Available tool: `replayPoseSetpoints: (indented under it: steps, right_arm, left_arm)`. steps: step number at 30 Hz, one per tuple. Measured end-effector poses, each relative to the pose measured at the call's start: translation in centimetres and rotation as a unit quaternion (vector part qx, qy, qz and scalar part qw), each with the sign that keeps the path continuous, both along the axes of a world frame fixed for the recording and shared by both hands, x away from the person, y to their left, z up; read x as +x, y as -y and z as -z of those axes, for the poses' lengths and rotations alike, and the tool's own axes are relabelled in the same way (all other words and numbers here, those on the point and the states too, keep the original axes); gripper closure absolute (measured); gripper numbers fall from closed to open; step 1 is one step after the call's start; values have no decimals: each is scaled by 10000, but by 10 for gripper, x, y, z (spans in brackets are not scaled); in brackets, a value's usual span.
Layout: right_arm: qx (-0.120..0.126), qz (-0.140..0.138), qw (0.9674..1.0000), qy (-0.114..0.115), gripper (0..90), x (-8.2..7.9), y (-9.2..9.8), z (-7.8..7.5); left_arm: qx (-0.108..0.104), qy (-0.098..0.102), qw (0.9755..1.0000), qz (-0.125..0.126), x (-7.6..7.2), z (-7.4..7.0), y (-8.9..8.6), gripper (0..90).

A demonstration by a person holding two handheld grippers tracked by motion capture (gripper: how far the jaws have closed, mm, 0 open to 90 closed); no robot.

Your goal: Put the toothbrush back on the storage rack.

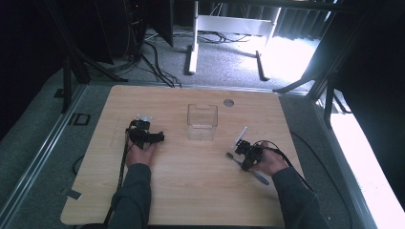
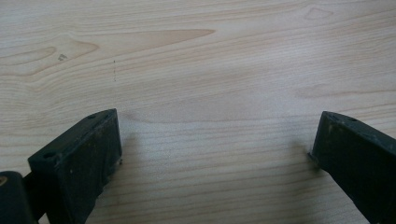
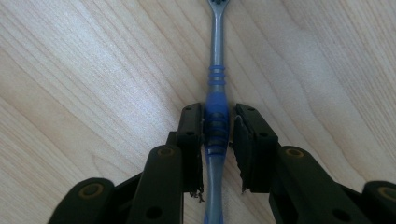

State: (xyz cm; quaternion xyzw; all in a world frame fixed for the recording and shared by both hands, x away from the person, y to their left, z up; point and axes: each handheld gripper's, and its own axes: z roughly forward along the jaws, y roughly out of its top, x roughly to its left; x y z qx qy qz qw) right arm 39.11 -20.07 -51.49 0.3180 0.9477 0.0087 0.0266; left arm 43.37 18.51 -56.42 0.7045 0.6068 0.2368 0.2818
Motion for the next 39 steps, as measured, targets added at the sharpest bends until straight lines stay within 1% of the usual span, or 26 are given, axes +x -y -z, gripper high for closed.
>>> replayPoseSetpoints:
  steps: [10, 16, 26, 30, 35, 39]
  right_arm:
    - [-23, -46, 10000, -18, 770, 0, -1, 1]
    - [-38, -65, 10000, -4, 776, 0, 0, 1]
    - [90, -40, 9999, 92, 778, -1, 2, -5]
    - [137, -36, 9999, 96, 778, -1, 3, -7]
    - [304, 24, 9994, 172, 778, -2, 4, -12]
    - [386, 60, 9990, 224, 779, -3, 5, -16]
  left_arm:
    - [2, -1, 10000, 2, 0, 0, 0, 15]
    - [1, 0, 10000, 0, 0, 0, 0, 15]
    - [1, -1, 10000, 0, 0, 0, 0, 15]
    - [1, -1, 10000, 1, 0, 0, 0, 15]
    - [0, -1, 10000, -1, 0, 0, 0, 15]
    - [1, -1, 10000, 1, 0, 0, 0, 15]
